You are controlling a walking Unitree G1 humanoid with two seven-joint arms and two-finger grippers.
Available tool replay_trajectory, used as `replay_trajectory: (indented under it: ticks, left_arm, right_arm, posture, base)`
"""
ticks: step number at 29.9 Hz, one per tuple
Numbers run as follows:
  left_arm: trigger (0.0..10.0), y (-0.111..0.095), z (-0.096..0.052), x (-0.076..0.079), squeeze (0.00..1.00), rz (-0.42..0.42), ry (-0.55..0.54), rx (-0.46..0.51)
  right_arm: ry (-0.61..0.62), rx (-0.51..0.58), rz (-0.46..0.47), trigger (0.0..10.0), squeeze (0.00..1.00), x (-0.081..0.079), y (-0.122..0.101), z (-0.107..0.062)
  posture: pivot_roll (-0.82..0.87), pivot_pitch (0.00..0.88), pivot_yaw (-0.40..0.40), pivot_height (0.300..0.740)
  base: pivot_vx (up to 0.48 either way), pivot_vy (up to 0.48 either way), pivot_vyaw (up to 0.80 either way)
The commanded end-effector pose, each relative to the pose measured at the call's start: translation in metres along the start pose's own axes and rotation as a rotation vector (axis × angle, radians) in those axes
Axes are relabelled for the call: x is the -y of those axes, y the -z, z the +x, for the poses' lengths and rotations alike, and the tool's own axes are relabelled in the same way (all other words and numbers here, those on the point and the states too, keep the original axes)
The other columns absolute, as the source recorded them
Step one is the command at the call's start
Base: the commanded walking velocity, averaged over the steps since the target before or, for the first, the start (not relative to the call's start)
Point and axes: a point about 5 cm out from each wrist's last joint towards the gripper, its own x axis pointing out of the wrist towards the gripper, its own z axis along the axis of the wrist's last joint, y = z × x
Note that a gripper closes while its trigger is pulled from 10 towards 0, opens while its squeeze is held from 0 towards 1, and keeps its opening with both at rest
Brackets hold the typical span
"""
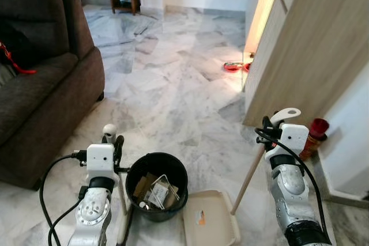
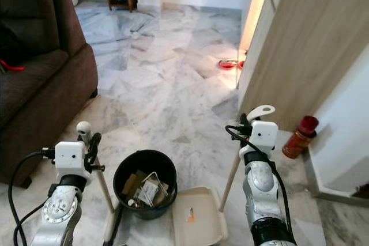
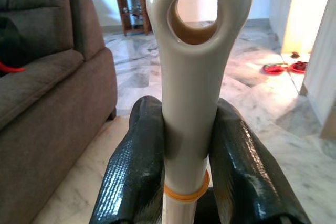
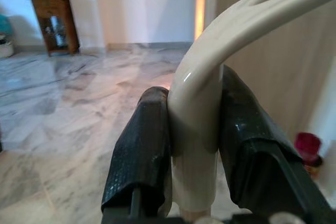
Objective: Sweep floor
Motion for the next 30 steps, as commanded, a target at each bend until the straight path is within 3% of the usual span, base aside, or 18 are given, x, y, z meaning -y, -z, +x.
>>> replay_trajectory:
  ticks: [1, 22, 30]
  left_arm:
    - [10.0, -0.0078, -0.0007, -0.0008, 0.00, -0.012, -0.006, 0.037]
    - [10.0, -0.0052, -0.0032, 0.0040, 0.00, -0.024, -0.003, 0.029]
    - [10.0, -0.0045, -0.0030, 0.0040, 0.00, -0.023, -0.012, 0.026]
  right_arm:
    - [-0.013, 0.041, -0.005, 10.0, 0.00, -0.0025, -0.0109, 0.0055]
    - [-0.025, 0.036, -0.006, 10.0, 0.00, -0.0042, -0.0117, 0.0072]
    - [-0.026, 0.033, 0.008, 10.0, 0.00, -0.0060, -0.0106, 0.0063]
  posture:
    - [-0.02, 0.000, -0.013, 0.740]
    - [-0.02, 0.000, -0.026, 0.740]
    - [-0.01, 0.000, -0.030, 0.740]
  base:
    - [-0.304, 0.000, 0.00]
    - [-0.293, 0.000, 0.00]
    - [0.000, 0.000, 0.00]
